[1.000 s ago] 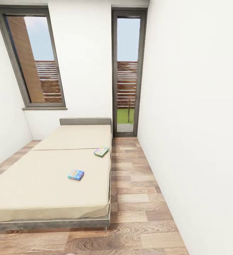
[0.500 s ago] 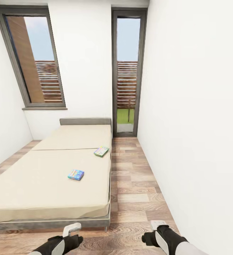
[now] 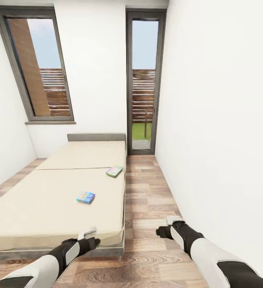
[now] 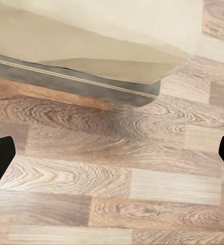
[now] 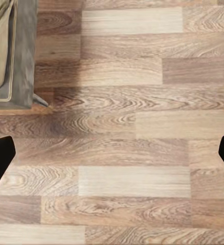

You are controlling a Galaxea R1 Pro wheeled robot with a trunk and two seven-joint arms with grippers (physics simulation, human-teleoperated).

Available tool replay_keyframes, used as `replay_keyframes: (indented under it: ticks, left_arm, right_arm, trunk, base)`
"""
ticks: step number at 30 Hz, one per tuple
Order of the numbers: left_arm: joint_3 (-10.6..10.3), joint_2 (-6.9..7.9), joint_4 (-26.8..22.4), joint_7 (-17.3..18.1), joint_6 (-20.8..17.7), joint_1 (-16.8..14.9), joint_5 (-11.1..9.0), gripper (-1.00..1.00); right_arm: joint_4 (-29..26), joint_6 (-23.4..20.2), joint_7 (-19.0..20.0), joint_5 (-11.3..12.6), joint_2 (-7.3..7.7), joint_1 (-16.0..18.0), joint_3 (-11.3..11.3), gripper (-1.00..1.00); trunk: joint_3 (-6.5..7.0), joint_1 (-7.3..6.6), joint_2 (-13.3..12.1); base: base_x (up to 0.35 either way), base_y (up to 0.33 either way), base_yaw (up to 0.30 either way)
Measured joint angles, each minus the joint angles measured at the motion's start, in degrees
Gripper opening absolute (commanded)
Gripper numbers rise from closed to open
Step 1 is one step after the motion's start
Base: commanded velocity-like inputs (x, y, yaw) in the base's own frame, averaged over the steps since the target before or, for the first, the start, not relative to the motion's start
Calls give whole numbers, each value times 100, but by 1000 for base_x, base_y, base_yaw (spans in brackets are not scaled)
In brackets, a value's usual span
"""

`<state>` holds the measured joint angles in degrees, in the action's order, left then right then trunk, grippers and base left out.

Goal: Put all the toys in the child's room - the three board games (two on the bed and one on the table), the two jigsaw puzzles on the table, and the tennis ball on the table - inside the toy box on the table in the child's room.

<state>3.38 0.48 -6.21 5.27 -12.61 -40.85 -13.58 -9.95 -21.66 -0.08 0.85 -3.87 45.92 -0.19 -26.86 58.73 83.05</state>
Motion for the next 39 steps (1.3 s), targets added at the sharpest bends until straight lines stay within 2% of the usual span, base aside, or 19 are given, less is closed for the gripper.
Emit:
replay_keyframes:
  ticks: [6,11,17,25,27,30,32,33,34,35,37,38,39]
  left_arm:
    - [91,-115,-94,10,-200,-248,-10,100]
    - [145,-196,-308,10,-346,-330,-22,100]
    - [169,-272,-601,14,-475,-324,-33,100]
    - [178,-421,-1269,21,-619,-113,-24,100]
    - [170,-486,-1674,21,-726,56,-17,100]
    - [164,-515,-1934,20,-803,170,-13,100]
    - [157,-555,-2552,19,-991,434,-10,100]
    - [157,-556,-2563,19,-994,438,-8,100]
    - [157,-570,-2913,16,-1106,588,-10,100]
    - [157,-570,-2924,16,-1109,593,-9,100]
    - [158,-591,-3686,8,-1348,920,-12,100]
    - [158,-592,-3699,7,-1352,926,-11,100]
    - [159,-599,-4084,3,-1473,1092,-12,100]
  right_arm:
    - [-35,-7,8,2,-8,241,1,100]
    - [-162,-13,19,0,-18,328,5,100]
    - [-360,-14,27,-15,-26,360,14,100]
    - [-691,-15,38,-29,-32,342,32,100]
    - [-788,-15,42,-32,-36,333,36,100]
    - [-829,-15,43,-34,-38,328,37,100]
    - [-886,-15,46,-38,-35,322,39,100]
    - [-887,-16,46,-38,-35,321,39,100]
    - [-907,-16,48,-39,-33,319,40,100]
    - [-907,-16,48,-39,-33,319,40,100]
    - [-941,-17,52,-41,-29,316,42,100]
    - [-942,-17,52,-41,-29,316,42,100]
    - [-963,-20,58,-42,-25,313,44,100]
  trunk:
    - [0,0,0]
    - [0,0,0]
    - [-1,0,0]
    - [-1,0,0]
    - [-1,0,0]
    - [-1,0,0]
    - [-1,0,0]
    - [-1,0,0]
    - [-1,0,0]
    - [-1,0,0]
    - [-1,0,0]
    - [-1,0,0]
    - [-1,0,0]
  base:
    - [0,0,0]
    - [0,0,0]
    - [0,0,0]
    - [0,0,0]
    - [0,0,0]
    - [0,0,0]
    - [0,0,0]
    - [0,0,0]
    - [0,0,0]
    - [0,0,0]
    - [0,0,0]
    - [0,0,0]
    - [0,0,0]
